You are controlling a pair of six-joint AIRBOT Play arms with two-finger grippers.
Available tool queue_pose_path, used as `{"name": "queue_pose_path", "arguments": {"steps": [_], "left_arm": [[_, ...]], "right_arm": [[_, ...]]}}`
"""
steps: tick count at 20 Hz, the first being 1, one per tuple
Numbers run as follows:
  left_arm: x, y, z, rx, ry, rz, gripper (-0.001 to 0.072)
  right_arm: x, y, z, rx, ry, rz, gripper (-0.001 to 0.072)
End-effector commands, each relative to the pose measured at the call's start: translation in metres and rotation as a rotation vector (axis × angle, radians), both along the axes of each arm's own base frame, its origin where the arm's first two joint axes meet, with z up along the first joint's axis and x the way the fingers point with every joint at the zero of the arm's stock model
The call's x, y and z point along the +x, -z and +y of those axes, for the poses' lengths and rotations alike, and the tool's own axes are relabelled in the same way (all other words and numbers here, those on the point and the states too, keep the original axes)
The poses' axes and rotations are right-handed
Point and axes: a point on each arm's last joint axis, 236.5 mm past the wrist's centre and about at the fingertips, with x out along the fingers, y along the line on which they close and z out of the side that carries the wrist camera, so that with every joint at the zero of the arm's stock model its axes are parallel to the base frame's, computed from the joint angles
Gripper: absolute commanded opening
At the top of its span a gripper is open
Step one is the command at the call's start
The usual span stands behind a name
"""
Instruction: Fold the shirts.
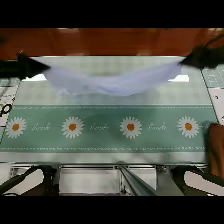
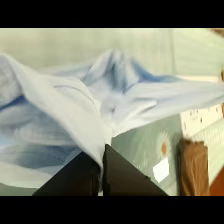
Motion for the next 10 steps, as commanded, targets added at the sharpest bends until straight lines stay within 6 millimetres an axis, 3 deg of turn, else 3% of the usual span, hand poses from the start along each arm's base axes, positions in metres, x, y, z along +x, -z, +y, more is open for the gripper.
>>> {"name": "queue_pose_path", "arguments": {"steps": [1, 3, 5, 7, 10], "left_arm": [[-0.017, -0.154, 0.0, 0.036, -0.093, -0.355, 0.0023], [-0.05, -0.226, -0.002, 0.075, -0.136, -0.529, 0.0022], [-0.094, -0.283, -0.005, 0.137, -0.185, -0.689, 0.0022], [-0.135, -0.317, -0.005, 0.223, -0.261, -0.809, 0.0022], [-0.188, -0.332, 0.004, 0.419, -0.471, -0.881, 0.0022]], "right_arm": [[-0.016, -0.171, 0.005, -0.045, 0.039, -0.397, 0.0024], [-0.046, -0.23, 0.01, -0.065, 0.056, -0.561, 0.0024], [-0.081, -0.259, 0.007, -0.118, 0.095, -0.657, 0.0024], [-0.122, -0.284, 0.001, -0.2, 0.146, -0.748, 0.0023], [-0.191, -0.317, -0.014, -0.322, 0.259, -0.875, 0.0024]]}}
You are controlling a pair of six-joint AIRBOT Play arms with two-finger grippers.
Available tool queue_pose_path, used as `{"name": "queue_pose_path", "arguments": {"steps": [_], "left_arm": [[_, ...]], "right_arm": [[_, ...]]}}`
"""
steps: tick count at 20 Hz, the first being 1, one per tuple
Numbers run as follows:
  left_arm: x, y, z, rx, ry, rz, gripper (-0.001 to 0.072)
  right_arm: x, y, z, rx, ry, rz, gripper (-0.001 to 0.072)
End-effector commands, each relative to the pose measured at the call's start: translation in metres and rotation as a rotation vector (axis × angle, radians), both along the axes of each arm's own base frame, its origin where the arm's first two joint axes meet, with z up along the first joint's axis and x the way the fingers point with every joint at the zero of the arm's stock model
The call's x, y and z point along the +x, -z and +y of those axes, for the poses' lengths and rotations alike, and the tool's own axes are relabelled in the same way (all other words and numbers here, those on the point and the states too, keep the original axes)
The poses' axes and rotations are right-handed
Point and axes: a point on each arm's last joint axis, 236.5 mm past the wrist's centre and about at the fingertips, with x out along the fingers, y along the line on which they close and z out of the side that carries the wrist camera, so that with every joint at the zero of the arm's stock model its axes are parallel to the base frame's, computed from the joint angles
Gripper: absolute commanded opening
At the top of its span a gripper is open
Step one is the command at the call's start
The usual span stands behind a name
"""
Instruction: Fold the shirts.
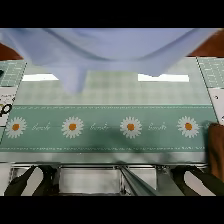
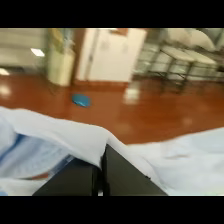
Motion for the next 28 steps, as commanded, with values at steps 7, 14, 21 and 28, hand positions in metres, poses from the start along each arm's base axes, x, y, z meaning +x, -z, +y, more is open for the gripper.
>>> {"name": "queue_pose_path", "arguments": {"steps": [7, 14, 21, 28], "left_arm": [[-0.168, 0.0, 0.029, 0.168, -0.51, -0.092, 0.0022], [-0.1, 0.157, 0.052, 0.12, -0.414, 0.482, 0.0022], [0.054, 0.357, 0.043, -0.181, -0.21, 0.764, 0.0023], [0.206, 0.48, 0.048, -0.321, -0.177, 0.936, 0.0022]], "right_arm": [[-0.146, 0.001, -0.034, -0.122, 0.282, -0.101, 0.0024], [-0.072, 0.143, -0.019, -0.023, 0.144, 0.27, 0.0023], [0.065, 0.262, -0.011, 0.124, -0.012, 0.522, 0.0023], [0.221, 0.41, -0.013, 0.454, -0.042, 0.696, 0.0023]]}}
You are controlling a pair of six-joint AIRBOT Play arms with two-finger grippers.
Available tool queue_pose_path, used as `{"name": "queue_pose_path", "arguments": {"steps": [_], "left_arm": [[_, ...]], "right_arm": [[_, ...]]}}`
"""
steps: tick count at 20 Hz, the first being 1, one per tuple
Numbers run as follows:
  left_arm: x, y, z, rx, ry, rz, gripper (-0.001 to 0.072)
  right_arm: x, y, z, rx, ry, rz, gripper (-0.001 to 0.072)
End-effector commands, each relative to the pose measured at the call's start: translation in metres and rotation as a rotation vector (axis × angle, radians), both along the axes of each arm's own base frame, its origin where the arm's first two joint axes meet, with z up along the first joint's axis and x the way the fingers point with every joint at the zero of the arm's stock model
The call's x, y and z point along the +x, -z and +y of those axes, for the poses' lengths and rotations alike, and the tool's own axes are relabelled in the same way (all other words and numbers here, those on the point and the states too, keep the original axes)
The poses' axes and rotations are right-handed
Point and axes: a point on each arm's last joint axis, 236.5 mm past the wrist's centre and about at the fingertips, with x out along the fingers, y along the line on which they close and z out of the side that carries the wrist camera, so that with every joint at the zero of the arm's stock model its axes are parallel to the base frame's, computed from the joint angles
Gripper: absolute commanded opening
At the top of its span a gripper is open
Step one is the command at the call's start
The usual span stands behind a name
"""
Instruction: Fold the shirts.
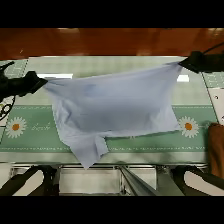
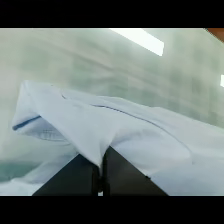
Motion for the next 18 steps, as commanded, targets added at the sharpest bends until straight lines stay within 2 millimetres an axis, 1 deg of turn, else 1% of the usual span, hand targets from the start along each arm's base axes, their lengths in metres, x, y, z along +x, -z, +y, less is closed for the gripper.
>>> {"name": "queue_pose_path", "arguments": {"steps": [1, 3, 4, 5, 6, 8, 9, 10, 11, 12, 13, 14, 15, 17, 18], "left_arm": [[0.077, 0.066, 0.003, -0.069, -0.031, 0.063, 0.0022], [0.108, 0.085, 0.001, -0.074, -0.011, 0.081, 0.0023], [0.121, 0.091, -0.001, -0.073, -0.002, 0.081, 0.0022], [0.131, 0.092, -0.004, -0.071, 0.007, 0.074, 0.0022], [0.139, 0.092, -0.008, -0.068, 0.015, 0.063, 0.0023], [0.153, 0.082, -0.014, -0.068, 0.033, 0.036, 0.0022], [0.154, 0.076, -0.019, -0.07, 0.052, 0.029, 0.0023], [0.153, 0.071, -0.023, -0.076, 0.072, 0.029, 0.0023], [0.148, 0.066, -0.029, -0.089, 0.109, 0.041, 0.0032], [0.141, 0.06, -0.035, -0.109, 0.152, 0.063, 0.0192], [0.129, 0.056, -0.042, -0.132, 0.21, 0.097, 0.0499], [0.112, 0.05, -0.045, -0.149, 0.284, 0.141, 0.0507], [0.096, 0.045, -0.041, -0.167, 0.334, 0.189, 0.0506], [0.063, 0.028, -0.027, -0.229, 0.377, 0.287, 0.0506], [0.045, 0.018, -0.016, -0.222, 0.396, 0.312, 0.0506]], "right_arm": [[0.074, 0.065, -0.002, 0.162, 0.067, 0.039, 0.0024], [0.1, 0.088, -0.011, 0.166, 0.091, 0.052, 0.0024], [0.109, 0.095, -0.013, 0.172, 0.098, 0.054, 0.0024], [0.117, 0.1, -0.015, 0.183, 0.105, 0.056, 0.0024], [0.125, 0.1, -0.015, 0.209, 0.125, 0.054, 0.0024], [0.135, 0.097, -0.018, 0.255, 0.173, 0.034, 0.0024], [0.136, 0.095, -0.017, 0.268, 0.176, 0.031, 0.0025], [0.135, 0.094, -0.016, 0.274, 0.17, 0.036, 0.0041], [0.131, 0.092, -0.01, 0.29, 0.15, 0.048, 0.0206], [0.125, 0.087, -0.004, 0.318, 0.117, 0.061, 0.0402], [0.118, 0.079, -0.001, 0.34, 0.081, 0.063, 0.0415], [0.11, 0.069, -0.003, 0.357, 0.062, 0.068, 0.0416], [0.1, 0.058, -0.01, 0.377, 0.05, 0.079, 0.0415], [0.078, 0.029, -0.035, 0.422, 0.064, 0.103, 0.0415], [0.064, 0.014, -0.05, 0.423, 0.069, 0.108, 0.0415]]}}
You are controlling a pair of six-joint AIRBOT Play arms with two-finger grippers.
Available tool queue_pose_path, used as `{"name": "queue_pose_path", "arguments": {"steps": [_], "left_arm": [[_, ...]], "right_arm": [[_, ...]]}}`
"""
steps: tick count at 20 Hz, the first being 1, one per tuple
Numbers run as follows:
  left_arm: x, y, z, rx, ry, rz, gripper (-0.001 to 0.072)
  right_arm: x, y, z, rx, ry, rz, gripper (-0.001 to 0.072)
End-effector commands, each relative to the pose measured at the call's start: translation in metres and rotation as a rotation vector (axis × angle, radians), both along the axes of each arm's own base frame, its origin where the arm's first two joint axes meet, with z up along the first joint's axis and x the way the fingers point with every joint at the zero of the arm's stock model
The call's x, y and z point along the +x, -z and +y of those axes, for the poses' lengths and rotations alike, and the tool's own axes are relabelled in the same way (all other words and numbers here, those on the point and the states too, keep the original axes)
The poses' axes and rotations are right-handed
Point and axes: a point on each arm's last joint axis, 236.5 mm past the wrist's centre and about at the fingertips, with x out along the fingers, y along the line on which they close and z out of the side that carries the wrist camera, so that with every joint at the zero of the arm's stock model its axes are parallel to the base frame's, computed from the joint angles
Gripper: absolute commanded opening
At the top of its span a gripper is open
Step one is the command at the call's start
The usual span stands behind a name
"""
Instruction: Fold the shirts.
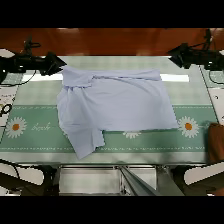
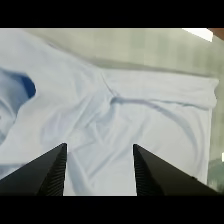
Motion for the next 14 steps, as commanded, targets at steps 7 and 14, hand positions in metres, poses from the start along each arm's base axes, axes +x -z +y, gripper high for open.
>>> {"name": "queue_pose_path", "arguments": {"steps": [7, 14], "left_arm": [[-0.18, -0.004, 0.086, 0.234, -0.092, 0.142, 0.0506], [-0.299, 0.105, 0.048, 0.076, -0.319, 0.373, 0.0502]], "right_arm": [[-0.178, 0.004, -0.088, -0.148, 0.087, 0.284, 0.0414], [-0.243, 0.047, -0.02, 0.001, 0.072, 0.233, 0.0414]]}}
